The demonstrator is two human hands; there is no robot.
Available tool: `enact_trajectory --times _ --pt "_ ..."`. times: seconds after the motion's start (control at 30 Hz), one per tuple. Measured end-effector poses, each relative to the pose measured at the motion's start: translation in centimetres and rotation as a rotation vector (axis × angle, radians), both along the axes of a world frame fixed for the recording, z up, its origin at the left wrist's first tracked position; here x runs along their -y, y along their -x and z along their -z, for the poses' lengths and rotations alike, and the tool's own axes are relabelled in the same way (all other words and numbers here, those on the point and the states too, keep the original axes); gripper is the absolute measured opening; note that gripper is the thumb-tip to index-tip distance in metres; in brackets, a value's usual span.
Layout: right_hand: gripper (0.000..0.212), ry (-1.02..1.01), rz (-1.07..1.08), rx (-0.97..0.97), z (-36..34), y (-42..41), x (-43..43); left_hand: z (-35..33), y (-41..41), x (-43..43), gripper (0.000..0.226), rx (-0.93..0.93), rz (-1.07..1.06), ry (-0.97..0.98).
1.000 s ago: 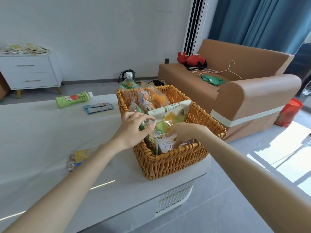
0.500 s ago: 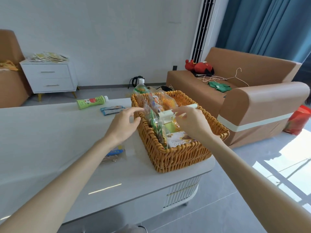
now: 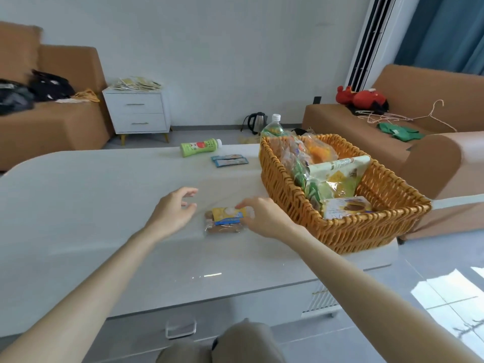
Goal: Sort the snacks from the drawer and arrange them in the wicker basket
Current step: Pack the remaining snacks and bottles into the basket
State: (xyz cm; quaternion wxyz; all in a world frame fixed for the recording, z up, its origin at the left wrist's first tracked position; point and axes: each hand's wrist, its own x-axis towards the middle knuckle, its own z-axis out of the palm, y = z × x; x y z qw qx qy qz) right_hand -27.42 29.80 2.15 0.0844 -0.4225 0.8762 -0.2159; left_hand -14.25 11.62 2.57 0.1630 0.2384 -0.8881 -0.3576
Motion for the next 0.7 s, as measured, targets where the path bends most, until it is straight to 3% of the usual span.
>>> enact_trajectory --times 0.1,0.17,0.23,0.33,0.43,0.57,0.7 --pt "0.047 -0.11 -0.048 0.072 3.1 0.8 2.9 1.1 -0.5 1.5 0.04 0.041 0.0 -0.023" --pt "0.042 -0.141 -0.049 0.101 4.6 1.4 4.6 1.6 -0.6 2.6 0.041 0.061 0.008 -0.016" --pt "0.031 -0.15 0.023 0.023 5.5 2.0 6.6 1.9 -0.2 4.0 0.041 0.073 0.012 0.001" --pt "0.034 -0.156 0.074 -0.209 4.8 3.1 8.7 1.9 1.1 6.1 0.04 0.075 0.02 0.033" --pt "0.025 -0.06 0.067 -0.231 4.2 5.5 11.5 2.2 4.0 8.8 0.04 0.063 0.022 0.077" --pt "0.038 -0.015 0.13 -0.19 4.5 10.3 16.8 3.6 10.0 13.0 0.046 0.084 0.057 0.146" --pt "0.057 -0.097 0.182 -0.176 5.4 15.6 21.6 4.9 16.4 17.0 0.051 0.132 0.096 0.194"
